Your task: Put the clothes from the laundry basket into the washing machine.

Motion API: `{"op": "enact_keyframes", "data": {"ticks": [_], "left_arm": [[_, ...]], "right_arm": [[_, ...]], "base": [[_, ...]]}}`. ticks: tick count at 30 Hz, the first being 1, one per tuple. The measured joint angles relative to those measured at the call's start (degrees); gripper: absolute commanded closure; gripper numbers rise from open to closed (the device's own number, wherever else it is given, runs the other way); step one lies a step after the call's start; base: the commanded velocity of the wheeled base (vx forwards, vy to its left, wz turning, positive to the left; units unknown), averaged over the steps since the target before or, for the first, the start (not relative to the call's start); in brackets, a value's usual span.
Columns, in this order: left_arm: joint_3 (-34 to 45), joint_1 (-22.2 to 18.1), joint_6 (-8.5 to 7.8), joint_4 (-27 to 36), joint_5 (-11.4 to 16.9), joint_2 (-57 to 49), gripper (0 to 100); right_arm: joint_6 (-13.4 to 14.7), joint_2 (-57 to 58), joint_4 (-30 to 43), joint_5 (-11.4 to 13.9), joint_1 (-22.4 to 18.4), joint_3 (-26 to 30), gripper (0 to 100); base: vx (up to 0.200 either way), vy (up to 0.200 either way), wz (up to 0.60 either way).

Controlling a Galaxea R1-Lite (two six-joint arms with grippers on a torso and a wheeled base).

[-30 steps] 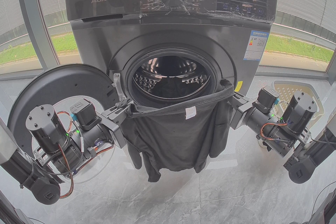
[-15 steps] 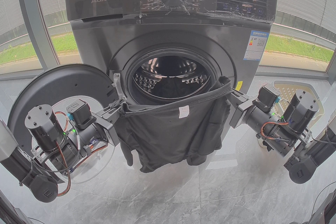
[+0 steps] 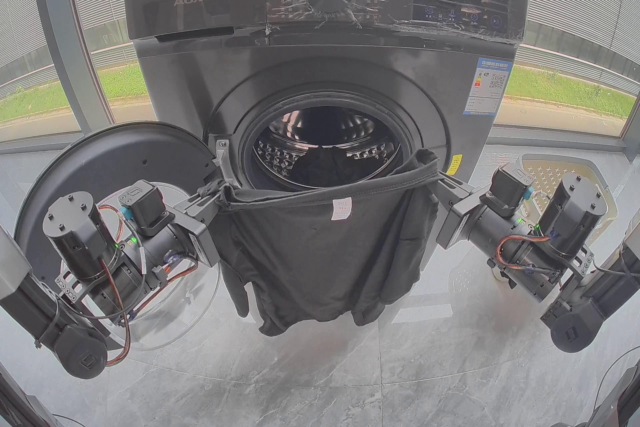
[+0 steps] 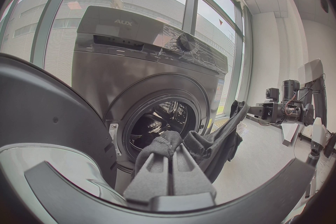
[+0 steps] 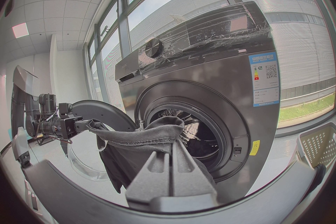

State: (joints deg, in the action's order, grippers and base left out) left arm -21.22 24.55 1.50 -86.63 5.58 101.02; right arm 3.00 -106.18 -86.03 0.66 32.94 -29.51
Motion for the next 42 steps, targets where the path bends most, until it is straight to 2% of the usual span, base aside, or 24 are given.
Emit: {"op": "enact_keyframes", "data": {"ticks": [11, 12, 18, 34, 42], "left_arm": [[0.0, -0.3, -0.02, 0.0, 0.4, 0.0, 100], [0.1, -0.3, -0.05, 0.0, 0.4, 0.0, 0], [0.7, -0.7, 0.24, 0.0, 1.4, 0.0, 0], [2.8, -0.6, -0.16, 0.0, 1.5, 1.1, 0], [3.9, 2.7, -1.26, -0.1, 1.6, 4.5, 0]], "right_arm": [[0.0, 0.0, 0.0, 0.0, 0.1, 0.0, 100], [0.0, 0.0, 0.0, 0.0, 0.1, 0.0, 100], [0.0, 0.0, 0.0, 0.1, 0.0, 0.0, 100], [1.0, -0.3, 0.1, -0.2, 0.2, -0.9, 100], [1.6, -0.4, 0.1, -0.2, 2.8, -2.7, 100]], "base": [[0.000, 0.000, 0.00], [0.000, 0.000, 0.00], [0.000, 0.000, 0.00], [0.000, 0.000, 0.00], [0.000, 0.000, 0.00]]}}
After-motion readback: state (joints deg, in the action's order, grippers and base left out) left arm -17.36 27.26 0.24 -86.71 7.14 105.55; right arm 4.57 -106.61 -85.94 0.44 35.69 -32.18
